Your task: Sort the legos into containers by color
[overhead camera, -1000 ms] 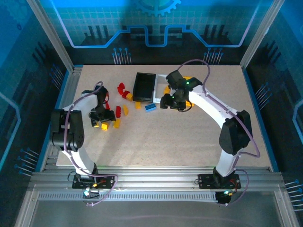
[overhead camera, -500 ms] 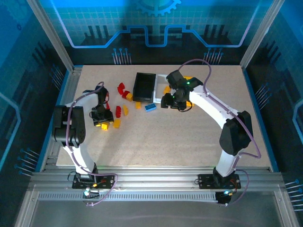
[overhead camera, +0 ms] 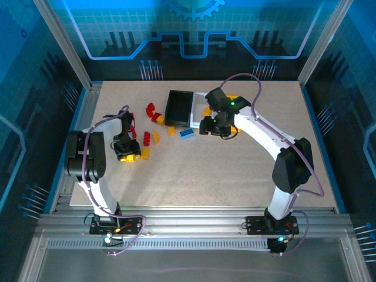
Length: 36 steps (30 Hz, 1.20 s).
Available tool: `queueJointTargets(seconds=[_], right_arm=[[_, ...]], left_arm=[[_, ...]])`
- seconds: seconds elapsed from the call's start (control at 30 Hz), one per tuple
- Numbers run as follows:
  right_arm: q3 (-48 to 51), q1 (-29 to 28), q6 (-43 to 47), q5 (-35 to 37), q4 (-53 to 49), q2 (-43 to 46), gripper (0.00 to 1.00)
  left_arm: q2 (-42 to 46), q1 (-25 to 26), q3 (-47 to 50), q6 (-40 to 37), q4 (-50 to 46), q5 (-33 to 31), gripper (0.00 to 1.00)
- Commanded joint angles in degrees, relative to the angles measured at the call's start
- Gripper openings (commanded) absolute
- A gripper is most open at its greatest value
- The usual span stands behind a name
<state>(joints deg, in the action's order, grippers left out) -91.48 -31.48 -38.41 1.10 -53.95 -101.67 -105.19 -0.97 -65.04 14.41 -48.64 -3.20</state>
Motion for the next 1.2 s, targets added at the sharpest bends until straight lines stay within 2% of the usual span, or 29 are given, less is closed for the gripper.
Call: queueJointTargets(seconds=[0.0,0.3,0.47,0.57,0.67,0.8,0.93,1.17], right_arm=[[-0.8,-1.0,-0.6,0.7,-0.9,1.3,0.60],[1.1,-1.1,-0.3,1.9,-1.2,3.3,0.61],[4.1,-0.1,-0.2,2.0,-1.3,5.8,0.61],[7.8,2.0,-0.7,0.8,-0.8,8.8,0.61],[12.5,5.3,-1.6,-1.0,0.2,12.6,0.61],[17.3,8.6,-1.9,-2.2,0.5,17.2,0.61],[19.4,9.8,-1.0,-1.8,-0.8,20.1,0.61],[22.2,10.9,-0.6,-2.2,-1.3,23.2,0.61]], left_arm=[[1.0,-0.5,1.4,-0.5,-0.3,1.6,0.49],[5.9,-0.5,2.3,-0.1,0.0,5.0,0.34],[10.5,-0.5,0.2,2.3,-1.5,14.7,0.32],[15.2,-0.3,-1.8,8.2,0.4,21.0,0.32],[16.7,1.5,-4.2,15.9,6.2,26.8,0.33],[11.1,7.5,-11.7,22.5,12.3,30.0,0.33],[1.2,13.7,-22.6,26.7,16.7,30.9,0.33],[-16.9,19.4,-43.8,31.7,18.5,31.8,0.34]])
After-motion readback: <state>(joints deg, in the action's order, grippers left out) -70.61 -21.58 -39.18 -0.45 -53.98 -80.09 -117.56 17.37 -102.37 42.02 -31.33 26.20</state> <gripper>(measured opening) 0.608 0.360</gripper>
